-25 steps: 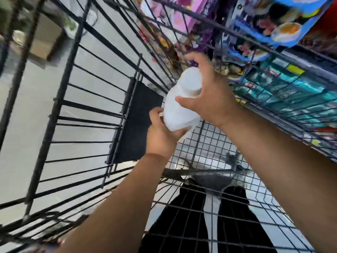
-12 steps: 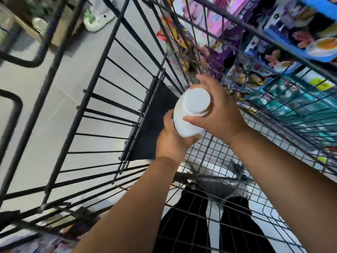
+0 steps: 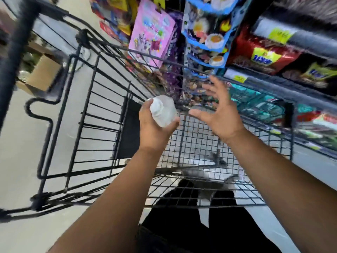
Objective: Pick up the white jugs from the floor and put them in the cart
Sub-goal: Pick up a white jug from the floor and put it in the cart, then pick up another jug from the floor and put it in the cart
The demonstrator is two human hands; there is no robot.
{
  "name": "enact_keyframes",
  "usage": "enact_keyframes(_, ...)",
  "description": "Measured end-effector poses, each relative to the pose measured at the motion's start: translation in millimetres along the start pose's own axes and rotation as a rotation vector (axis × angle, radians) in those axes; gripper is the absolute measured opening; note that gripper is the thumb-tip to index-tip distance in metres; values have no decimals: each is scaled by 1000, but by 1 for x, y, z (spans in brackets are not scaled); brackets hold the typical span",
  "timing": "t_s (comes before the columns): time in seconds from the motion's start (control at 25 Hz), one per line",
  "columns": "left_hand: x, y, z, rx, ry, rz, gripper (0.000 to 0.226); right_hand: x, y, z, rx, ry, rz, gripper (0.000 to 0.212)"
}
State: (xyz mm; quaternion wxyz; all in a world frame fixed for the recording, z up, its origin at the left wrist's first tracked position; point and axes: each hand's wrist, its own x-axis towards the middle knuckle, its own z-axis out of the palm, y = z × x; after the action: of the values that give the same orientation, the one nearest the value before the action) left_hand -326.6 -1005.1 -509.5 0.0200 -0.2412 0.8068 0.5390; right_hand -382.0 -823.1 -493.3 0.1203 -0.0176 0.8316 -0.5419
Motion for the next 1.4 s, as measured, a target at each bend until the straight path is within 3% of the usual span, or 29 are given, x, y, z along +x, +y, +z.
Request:
enact_keyframes(0.12, -31, 44, 12, 163, -91, 191, 88, -45, -15, -61, 9, 156, 19, 90)
enact_keyframes(0.28, -93, 107, 60, 214, -309, 312, 95, -120, -7, -150, 6, 339, 69, 88)
enact_keyframes(0.48, -198, 166, 167, 194, -563, 479, 100, -239, 25, -268, 90, 651, 77, 72)
enact_keyframes(0.76, -399, 237, 327, 183, -926, 720, 93, -460, 91, -424, 45, 1026, 198, 77)
enact_keyframes(1.12, -588, 300, 498, 258, -1397, 839, 94, -662, 152, -530, 152, 1517, 380, 70)
enact_keyframes(1.4, -685, 333, 658, 326, -1637, 900, 94, -730, 224, -623, 224, 1718, 526, 71)
